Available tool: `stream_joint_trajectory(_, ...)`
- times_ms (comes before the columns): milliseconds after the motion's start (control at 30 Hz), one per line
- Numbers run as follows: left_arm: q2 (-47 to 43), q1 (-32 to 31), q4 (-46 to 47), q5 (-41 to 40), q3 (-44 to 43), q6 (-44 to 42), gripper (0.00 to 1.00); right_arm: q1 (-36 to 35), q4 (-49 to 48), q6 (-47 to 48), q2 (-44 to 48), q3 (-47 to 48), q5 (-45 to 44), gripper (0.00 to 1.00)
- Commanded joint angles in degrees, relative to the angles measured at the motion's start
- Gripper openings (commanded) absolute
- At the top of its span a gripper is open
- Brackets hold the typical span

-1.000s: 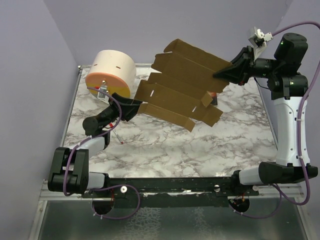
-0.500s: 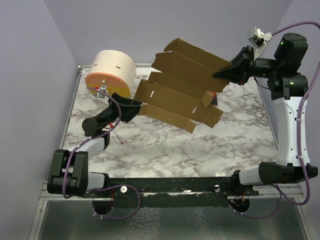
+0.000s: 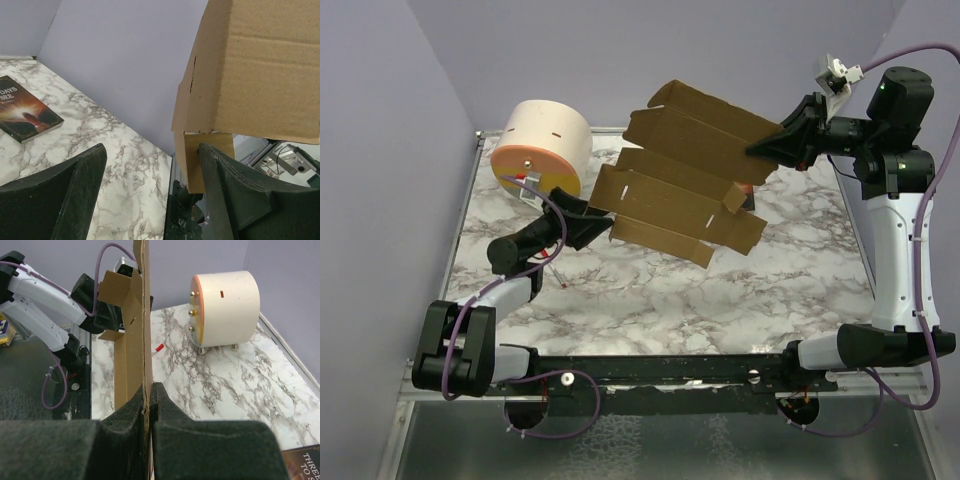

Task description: Fold the paper box

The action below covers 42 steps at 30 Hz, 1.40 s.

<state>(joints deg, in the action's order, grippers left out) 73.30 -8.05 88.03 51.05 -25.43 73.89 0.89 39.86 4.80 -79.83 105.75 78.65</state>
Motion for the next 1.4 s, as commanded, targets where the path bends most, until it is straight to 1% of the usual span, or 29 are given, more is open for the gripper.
stream_joint_trajectory(0,0.5,-1.0,14.4,1.7,0.3,0.4,0.78,0.4,-0.3,0.2,0.5,-0.2,-1.3,0.01)
stream_joint_trajectory(133,1.7,-1.3,14.2,1.6,0.5,0.4,0.77,0.4,-0.5,-0.2,0.6,-0.2,-0.9,0.01)
stream_joint_trajectory(267,3.6,-2.1,14.2,1.4,0.3,0.3,0.72,0.4,-1.0,-0.7,0.7,-0.4,-0.6,0.01)
stream_joint_trajectory(600,6.0,-4.8,14.2,1.1,-0.2,-1.3,0.71,0.4,-2.7,-2.3,0.7,-1.5,0.1,0.01)
stream_joint_trajectory(800,8.3,-6.9,14.2,0.8,-1.6,-1.7,0.62,0.4,-3.6,-2.8,1.0,-2.4,0.0,0.01)
stream_joint_trajectory(900,8.9,-7.8,14.2,0.8,-2.1,-1.8,0.59,0.4,-4.0,-2.9,1.2,-3.0,-0.2,0.01)
stream_joint_trajectory(1133,10.4,-9.3,14.2,0.6,-3.0,-1.7,0.59,0.5,-4.9,-3.0,1.3,-4.2,-0.7,0.01)
stream_joint_trajectory(1200,10.9,-9.8,14.2,0.6,-3.3,-1.6,0.56,0.4,-5.2,-3.1,1.4,-4.6,-0.7,0.01)
stream_joint_trajectory(1267,11.6,-10.0,14.2,0.8,-3.7,-1.5,0.49,0.4,-5.6,-3.1,1.4,-4.9,-0.7,0.01)
stream_joint_trajectory(1333,12.3,-10.1,14.2,0.7,-3.9,-1.3,0.4,0.5,-5.7,-3.2,1.6,-5.0,-0.7,0.01)
stream_joint_trajectory(1367,12.6,-10.1,14.2,0.7,-4.0,-1.2,0.37,0.4,-5.7,-3.1,1.5,-5.0,-0.7,0.01)
